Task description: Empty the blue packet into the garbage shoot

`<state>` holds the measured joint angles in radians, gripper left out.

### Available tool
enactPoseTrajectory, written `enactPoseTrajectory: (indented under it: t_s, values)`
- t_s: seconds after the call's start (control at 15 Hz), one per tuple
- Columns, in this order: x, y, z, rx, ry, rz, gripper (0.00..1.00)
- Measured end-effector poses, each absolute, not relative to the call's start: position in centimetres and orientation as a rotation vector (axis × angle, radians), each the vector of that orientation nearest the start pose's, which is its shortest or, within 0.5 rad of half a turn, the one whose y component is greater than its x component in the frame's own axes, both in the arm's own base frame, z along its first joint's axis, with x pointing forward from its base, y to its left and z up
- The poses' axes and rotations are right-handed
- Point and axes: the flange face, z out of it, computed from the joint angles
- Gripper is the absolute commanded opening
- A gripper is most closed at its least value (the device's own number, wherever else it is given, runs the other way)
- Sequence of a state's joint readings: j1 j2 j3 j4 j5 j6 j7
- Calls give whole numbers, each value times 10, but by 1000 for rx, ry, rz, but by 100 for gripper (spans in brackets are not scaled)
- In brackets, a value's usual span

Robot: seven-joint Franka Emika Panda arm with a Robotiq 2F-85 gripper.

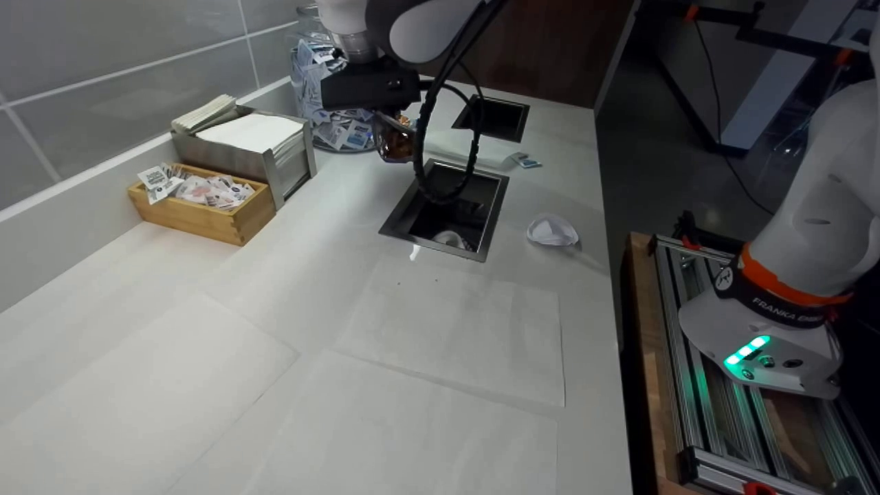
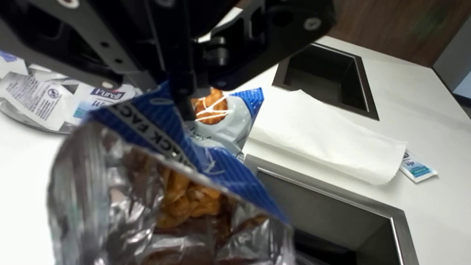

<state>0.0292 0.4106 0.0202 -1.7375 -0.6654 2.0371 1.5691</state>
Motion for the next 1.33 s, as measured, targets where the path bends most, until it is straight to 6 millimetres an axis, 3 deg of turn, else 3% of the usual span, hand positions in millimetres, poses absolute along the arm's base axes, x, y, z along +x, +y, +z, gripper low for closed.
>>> enactPoseTrajectory:
  t_s: [0.27,0.33,0.4,1.0,1.07,1.33]
  values:
    - [656,-9,337,-2904,1936,-521,0]
    - [658,-12,336,-2891,1938,-514,6]
    - [659,-15,335,-2876,1942,-508,27]
    - [661,-29,329,-2845,1962,-454,93]
    - [661,-28,330,-2855,1946,-451,99]
    - [656,-19,347,-2951,1748,-423,100]
